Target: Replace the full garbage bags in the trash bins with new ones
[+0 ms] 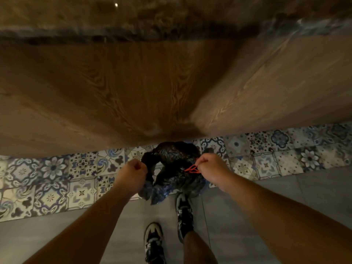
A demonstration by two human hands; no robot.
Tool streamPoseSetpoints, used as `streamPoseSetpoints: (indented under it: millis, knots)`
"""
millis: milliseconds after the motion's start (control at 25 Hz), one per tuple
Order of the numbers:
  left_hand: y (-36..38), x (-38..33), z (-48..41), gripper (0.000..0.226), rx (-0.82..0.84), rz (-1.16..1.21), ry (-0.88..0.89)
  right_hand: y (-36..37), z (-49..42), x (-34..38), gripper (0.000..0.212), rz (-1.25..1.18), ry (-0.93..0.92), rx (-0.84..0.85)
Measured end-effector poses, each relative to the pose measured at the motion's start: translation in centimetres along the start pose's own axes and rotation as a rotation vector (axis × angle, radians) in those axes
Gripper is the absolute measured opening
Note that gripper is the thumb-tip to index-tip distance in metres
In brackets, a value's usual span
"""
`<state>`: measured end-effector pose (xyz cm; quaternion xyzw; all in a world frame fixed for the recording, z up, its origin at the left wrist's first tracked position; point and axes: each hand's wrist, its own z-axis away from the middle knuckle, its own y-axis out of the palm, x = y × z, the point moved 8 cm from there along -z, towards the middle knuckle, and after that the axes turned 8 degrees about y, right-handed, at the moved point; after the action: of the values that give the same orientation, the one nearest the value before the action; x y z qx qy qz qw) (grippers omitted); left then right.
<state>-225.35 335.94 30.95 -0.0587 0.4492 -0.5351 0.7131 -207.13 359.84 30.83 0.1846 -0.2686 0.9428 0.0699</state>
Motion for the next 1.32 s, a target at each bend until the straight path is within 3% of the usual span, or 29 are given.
streamPoseSetpoints:
  millis: [320, 440, 600, 760, 880, 1160, 1320]
  knots:
    - [4.6, 0.8, -11.9, 0.019, 0.028, -0.071, -0.047, 0.4, -13.5, 0.6, 0.019, 0.043, -0.007, 0.045]
    - [6.8, 1.2, -14.9, 0.029, 0.140, -0.349, 0.004, 0.8, -16.8, -0.1, 0.017, -0.037, 0.016, 0.027]
    - [9.2, 2.1, -16.0, 0.034, 0.243, -0.486, 0.033, 3.7, -19.2, -1.7, 0.022, 0.047, 0.002, 0.110]
    - [10.1, 4.0, -15.5, 0.028, 0.195, -0.368, -0.055, 6.7, -19.6, -3.2, 0.022, 0.187, 0.003, 0.166]
    - [10.7, 5.0, -14.9, 0.023, 0.205, -0.329, -0.070, 7.3, -19.3, -4.3, 0.025, 0.162, 0.039, 0.138]
    - [9.7, 4.6, -13.2, 0.027, 0.175, -0.208, -0.053, 5.3, -16.7, -6.2, 0.064, 0.055, 0.120, -0.059]
    - [6.3, 2.6, -11.5, 0.016, 0.081, -0.119, -0.038, 2.6, -13.7, -6.0, 0.048, -0.045, 0.056, -0.133]
